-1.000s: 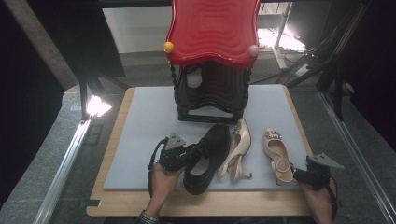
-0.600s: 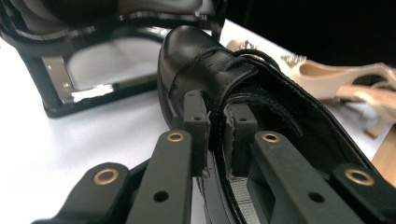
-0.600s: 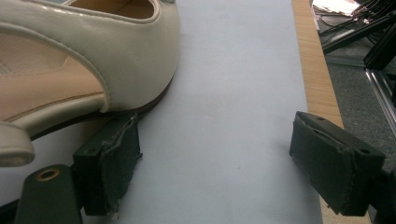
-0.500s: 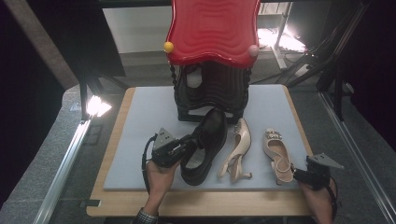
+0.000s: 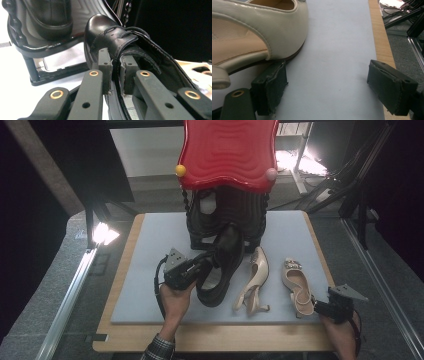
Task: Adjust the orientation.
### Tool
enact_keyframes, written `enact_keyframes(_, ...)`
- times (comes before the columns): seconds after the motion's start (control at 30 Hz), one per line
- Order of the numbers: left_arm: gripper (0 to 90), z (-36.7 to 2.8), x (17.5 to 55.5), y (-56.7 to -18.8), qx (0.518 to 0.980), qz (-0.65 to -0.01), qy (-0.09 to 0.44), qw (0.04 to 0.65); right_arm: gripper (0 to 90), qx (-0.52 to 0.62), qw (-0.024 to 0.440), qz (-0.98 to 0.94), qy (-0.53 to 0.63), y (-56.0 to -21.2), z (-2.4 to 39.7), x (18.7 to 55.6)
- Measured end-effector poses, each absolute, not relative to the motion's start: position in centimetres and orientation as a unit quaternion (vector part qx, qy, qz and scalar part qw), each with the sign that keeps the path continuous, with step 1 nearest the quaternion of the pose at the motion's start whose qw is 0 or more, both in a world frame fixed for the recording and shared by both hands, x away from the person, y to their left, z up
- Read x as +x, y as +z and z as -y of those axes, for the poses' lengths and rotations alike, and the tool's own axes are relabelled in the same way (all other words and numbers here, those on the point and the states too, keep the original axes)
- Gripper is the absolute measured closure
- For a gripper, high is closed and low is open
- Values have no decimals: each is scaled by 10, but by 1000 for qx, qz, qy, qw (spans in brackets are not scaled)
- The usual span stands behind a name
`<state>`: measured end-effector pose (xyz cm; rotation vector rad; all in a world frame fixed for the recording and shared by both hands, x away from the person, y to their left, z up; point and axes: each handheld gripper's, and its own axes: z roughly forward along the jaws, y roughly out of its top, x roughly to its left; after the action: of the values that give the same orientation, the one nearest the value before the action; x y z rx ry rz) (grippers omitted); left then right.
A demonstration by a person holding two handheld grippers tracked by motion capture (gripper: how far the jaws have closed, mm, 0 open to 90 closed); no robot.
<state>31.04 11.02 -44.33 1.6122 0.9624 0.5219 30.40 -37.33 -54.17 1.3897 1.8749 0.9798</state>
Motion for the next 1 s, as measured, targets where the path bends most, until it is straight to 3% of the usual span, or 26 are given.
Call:
enact_keyframes(0.57,820,-81,356,-421,659,-405,252,582,162,522,301,-707,370,-542,374,304)
enact_keyframes(1.0,820,-42,402,-407,640,-401,311,576,159,522,298,-708,371,-542,374,304)
